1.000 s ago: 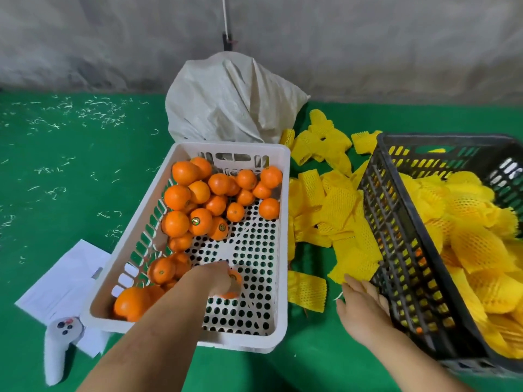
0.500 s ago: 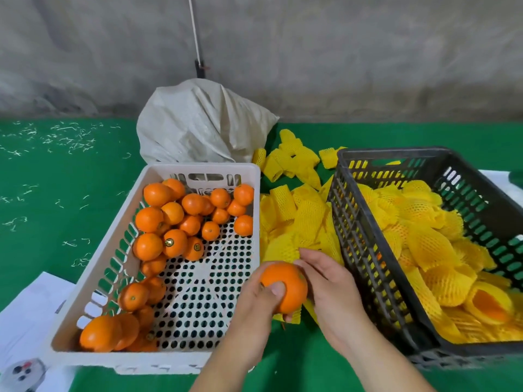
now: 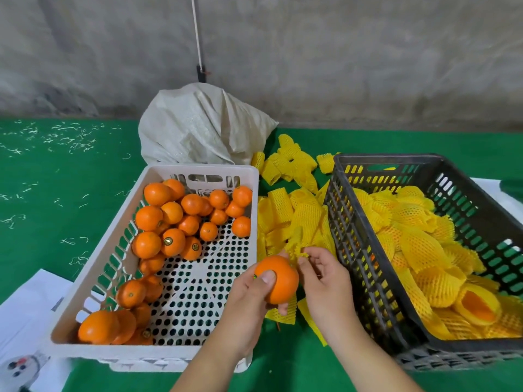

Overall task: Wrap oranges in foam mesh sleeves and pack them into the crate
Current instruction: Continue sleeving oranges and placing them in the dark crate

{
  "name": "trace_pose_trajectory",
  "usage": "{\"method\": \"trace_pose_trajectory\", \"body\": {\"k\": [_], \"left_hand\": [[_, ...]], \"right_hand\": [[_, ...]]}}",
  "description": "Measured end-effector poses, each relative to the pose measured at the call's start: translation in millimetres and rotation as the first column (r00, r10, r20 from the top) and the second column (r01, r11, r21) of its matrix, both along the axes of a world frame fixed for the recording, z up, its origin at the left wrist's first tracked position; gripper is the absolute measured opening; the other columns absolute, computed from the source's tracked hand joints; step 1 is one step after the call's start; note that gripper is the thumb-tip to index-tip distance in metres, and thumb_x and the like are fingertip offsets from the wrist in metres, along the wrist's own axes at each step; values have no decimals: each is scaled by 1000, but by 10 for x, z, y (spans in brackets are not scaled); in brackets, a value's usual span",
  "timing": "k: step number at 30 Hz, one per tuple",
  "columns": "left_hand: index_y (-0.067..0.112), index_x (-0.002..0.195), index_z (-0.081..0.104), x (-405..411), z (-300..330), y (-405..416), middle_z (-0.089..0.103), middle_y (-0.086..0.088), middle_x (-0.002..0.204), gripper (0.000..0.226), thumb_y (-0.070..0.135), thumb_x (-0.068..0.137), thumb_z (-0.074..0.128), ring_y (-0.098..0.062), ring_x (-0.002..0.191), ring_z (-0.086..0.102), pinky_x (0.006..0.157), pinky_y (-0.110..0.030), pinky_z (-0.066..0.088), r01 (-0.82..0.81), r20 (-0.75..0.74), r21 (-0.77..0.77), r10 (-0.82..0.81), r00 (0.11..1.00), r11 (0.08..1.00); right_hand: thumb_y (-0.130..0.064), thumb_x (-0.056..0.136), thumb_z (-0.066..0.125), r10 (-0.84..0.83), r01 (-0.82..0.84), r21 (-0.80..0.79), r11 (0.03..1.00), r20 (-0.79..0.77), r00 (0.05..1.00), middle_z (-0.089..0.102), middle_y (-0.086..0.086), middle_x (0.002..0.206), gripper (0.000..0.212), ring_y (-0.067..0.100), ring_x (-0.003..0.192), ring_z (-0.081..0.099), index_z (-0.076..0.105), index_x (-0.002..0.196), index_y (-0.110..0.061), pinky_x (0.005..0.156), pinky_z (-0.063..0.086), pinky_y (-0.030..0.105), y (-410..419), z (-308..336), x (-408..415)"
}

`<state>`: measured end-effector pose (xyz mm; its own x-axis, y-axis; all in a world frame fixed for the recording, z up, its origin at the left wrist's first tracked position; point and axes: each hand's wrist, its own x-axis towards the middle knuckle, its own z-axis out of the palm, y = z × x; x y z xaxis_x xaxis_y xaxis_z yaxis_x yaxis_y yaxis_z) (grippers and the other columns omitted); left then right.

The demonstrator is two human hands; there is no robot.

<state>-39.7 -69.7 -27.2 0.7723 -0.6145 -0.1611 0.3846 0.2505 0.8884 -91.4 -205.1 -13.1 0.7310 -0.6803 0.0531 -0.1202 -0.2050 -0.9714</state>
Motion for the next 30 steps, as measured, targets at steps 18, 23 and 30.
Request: {"method": "trace_pose_trajectory", "body": {"k": [18, 23, 30], "left_hand": [[62, 142, 48, 69, -164, -45, 67, -3, 139, 73, 28, 84, 76, -25, 125, 66, 102, -37, 54, 5, 90, -80, 2, 996, 997], [43, 147, 49, 8, -119, -67, 68, -6, 129, 67, 44, 89, 83, -21, 112, 69, 91, -38, 58, -47, 253, -17, 50, 966, 999], [34, 115, 43, -36, -78, -53, 67, -8, 94, 61, 21, 73, 84, -22, 85, 66, 82, -50, 58, -182, 163, -67, 191, 968, 981]], "right_hand": [[-6, 98, 61, 80, -36, -340, 940, 117, 990, 64, -20, 113, 25, 5, 110, 62, 68, 111, -27, 89, 55, 25, 138, 100, -242], [-9, 100, 53, 44, 49, -386, 921, 230, 972, 64, -12, 113, 17, 8, 112, 61, 67, 109, -14, 94, 50, 21, 142, 101, -305], [-18, 99, 48, 212, -43, -566, 823, 235, 949, 60, -6, 111, 22, 12, 109, 59, 65, 108, -8, 93, 51, 28, 291, 126, -419]]}}
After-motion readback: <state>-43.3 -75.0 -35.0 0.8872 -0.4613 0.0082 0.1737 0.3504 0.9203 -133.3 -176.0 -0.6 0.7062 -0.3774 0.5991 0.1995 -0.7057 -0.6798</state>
